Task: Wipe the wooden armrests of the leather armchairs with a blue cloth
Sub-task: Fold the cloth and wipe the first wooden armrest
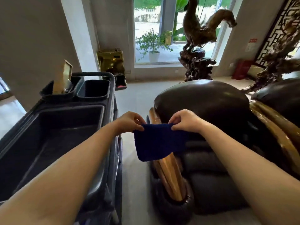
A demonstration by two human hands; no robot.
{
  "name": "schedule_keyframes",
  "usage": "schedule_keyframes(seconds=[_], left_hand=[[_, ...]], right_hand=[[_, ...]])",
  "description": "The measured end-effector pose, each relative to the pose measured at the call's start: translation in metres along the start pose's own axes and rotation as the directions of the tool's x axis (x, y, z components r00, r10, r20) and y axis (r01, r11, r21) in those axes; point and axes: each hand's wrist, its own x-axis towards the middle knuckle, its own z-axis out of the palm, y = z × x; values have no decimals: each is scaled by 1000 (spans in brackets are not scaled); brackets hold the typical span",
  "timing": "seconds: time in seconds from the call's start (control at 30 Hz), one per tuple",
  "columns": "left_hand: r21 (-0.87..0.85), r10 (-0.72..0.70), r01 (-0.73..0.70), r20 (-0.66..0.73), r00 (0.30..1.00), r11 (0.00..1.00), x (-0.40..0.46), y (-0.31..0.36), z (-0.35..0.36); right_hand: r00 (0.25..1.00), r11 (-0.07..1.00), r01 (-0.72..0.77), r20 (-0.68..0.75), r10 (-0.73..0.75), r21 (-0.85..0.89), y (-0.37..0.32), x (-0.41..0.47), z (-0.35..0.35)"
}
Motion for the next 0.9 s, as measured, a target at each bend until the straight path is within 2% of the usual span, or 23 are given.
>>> schedule_keyframes(seconds=[0.17,0.4,0.5,0.9], left_hand=[[18,-35,34,19,999,999,32,-2,59],[8,-79,79,85,993,997,95,-53,125],[7,-123,123,117,985,992,122,-73,142],[33,-288,286,90,953,958,229,-131,181]], right_hand=[[998,997,-56,42,54,53,69,-5,10],[982,978,-160,123,144,133,157,18,54],[971,967,-192,173,163,165,188,33,73],[953,958,-200,267,142,205,283,127,124]])
